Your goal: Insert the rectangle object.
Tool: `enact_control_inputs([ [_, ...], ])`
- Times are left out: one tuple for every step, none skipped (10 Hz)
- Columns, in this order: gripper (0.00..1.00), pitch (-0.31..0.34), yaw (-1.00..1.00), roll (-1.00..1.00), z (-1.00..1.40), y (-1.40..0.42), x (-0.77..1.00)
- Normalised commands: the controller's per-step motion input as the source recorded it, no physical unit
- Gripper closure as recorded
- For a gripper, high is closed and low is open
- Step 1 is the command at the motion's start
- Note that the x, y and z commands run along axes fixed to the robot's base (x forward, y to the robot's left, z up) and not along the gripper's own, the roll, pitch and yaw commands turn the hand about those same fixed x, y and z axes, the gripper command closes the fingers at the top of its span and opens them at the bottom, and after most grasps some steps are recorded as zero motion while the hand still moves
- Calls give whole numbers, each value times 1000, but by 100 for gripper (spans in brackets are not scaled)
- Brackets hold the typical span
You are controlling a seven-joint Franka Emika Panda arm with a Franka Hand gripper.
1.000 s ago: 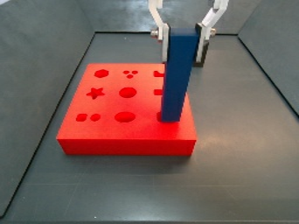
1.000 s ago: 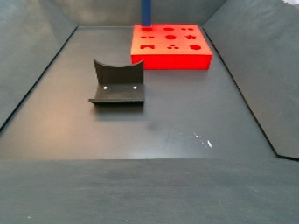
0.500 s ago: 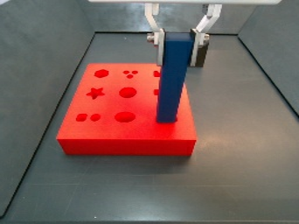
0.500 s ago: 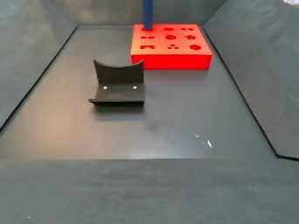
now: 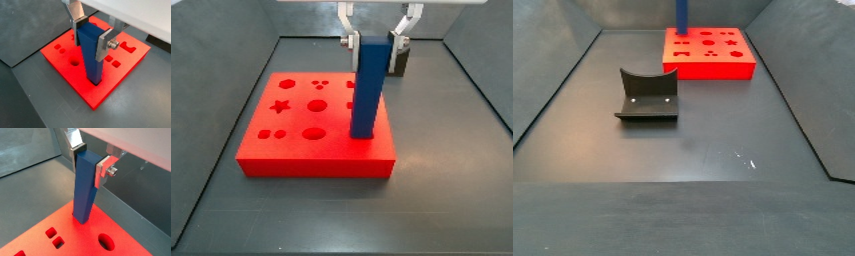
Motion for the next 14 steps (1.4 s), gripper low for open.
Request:
enact_control_inputs([
  [100,-57,51,-4,-297,-6,77],
  [100,-50,17,-11,-340,-54,74],
  [100,-36,0,-9,-346,-126,43],
  [100,-33,0,-24,-311,-180,34],
  [100,-66,0,-100,-291,-143,49],
  [100,-71,0,-109,-320,-134,37],
  [100,-94,0,-189,-443,0,26],
  [100,-116,0,-271,-580,0,0],
  [100,-103,0,-271,-580,0,11],
  [100,-96,0,-203,-706,0,0],
  [100,-111,54,-119,-751,-106,0],
  [100,-116,140,-63,-711,-97,-3],
  [100,-123,240,-47,-511,-114,-14],
  [100,0,14,0,0,0,0],
])
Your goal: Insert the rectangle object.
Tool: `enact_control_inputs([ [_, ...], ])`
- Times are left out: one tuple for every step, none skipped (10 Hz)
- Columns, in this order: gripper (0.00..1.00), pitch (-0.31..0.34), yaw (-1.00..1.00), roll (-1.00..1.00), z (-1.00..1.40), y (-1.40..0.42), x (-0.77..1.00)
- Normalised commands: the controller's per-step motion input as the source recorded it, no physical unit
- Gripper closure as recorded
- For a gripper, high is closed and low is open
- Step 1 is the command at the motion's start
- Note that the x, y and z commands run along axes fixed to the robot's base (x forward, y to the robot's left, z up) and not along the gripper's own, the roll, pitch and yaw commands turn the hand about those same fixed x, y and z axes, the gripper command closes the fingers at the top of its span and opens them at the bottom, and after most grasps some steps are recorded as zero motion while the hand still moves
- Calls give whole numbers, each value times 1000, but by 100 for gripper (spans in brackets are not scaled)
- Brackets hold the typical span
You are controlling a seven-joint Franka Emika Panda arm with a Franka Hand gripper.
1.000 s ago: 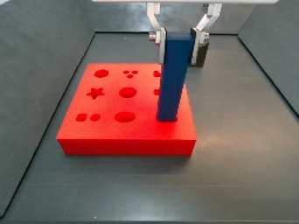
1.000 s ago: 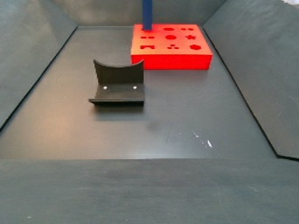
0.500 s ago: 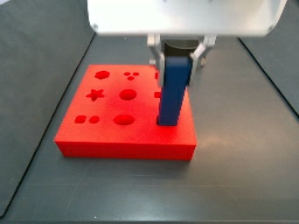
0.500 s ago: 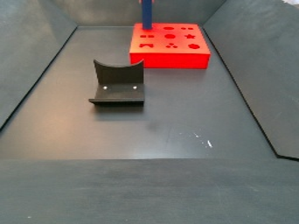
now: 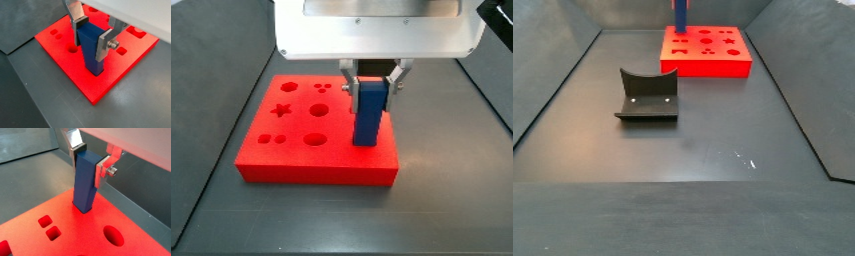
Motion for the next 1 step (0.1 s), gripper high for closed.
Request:
enact_control_inputs([
  [100,0,0,0,0,0,0],
])
